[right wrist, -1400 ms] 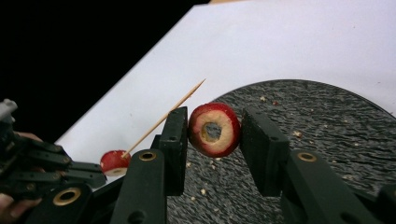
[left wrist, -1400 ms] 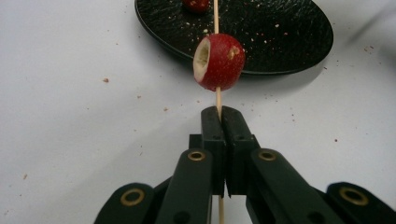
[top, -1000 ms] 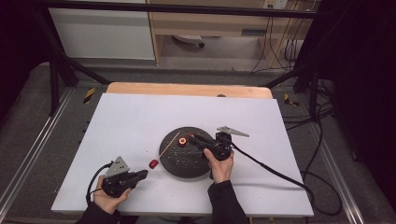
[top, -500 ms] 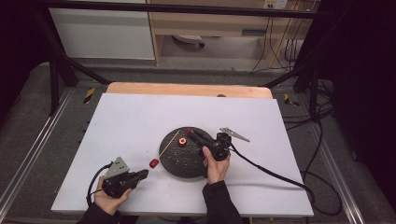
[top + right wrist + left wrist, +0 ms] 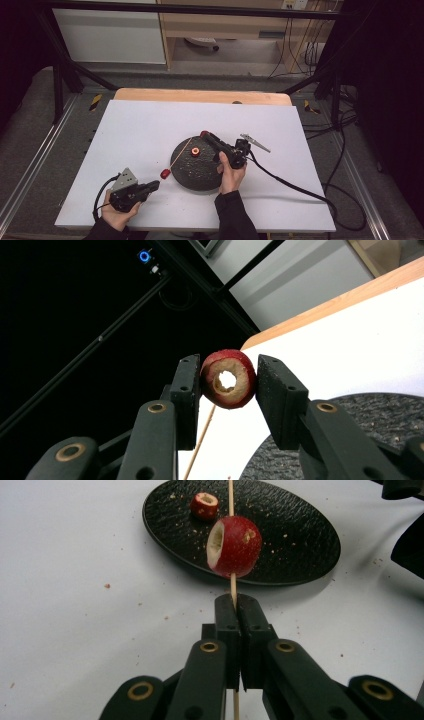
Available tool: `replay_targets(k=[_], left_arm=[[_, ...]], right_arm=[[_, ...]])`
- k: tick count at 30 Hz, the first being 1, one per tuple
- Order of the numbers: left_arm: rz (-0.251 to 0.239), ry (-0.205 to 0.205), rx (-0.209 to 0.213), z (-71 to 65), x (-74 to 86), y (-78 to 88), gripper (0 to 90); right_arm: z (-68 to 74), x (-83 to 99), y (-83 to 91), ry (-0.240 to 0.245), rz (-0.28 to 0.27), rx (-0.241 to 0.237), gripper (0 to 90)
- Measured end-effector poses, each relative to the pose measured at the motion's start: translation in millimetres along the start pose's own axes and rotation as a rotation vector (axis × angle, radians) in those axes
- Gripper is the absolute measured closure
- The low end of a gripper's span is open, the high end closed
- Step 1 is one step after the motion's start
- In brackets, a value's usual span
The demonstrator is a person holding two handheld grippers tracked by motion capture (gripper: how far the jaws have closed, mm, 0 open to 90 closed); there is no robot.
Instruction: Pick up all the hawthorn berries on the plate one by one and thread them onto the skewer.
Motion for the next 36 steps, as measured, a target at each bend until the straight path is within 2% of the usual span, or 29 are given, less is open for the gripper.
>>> replay_targets(k=[11,18,24,36], left_arm=[[-0.045,0.012,0.012,-12.4,-4.7,-6.1,88.1],[-0.05,0.019,0.024,-19.8,-5.4,-13.4,88.1],[-0.055,0.014,0.032,-27.3,-5.7,-19.1,88.1],[-0.065,0.024,0.034,-31.8,-6.5,-22.3,88.1]], right_arm=[[-0.7,-4.0,-2.1,-0.042,-0.056,-0.006,63.1],[-2.4,-3.4,-4.1,-0.072,-0.081,-0.02,63.1],[-2.5,-2.1,-4.2,-0.091,-0.087,-0.028,63.1],[-1.6,-1.1,-3.8,-0.107,-0.102,-0.047,63.1]])
Point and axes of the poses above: each handheld gripper's, and its own axes: y roughly backward along the jaws, x roughly out of its underside, z roughly to its left, the point moved 2 cm from there along -y, roughly forward along the jaws
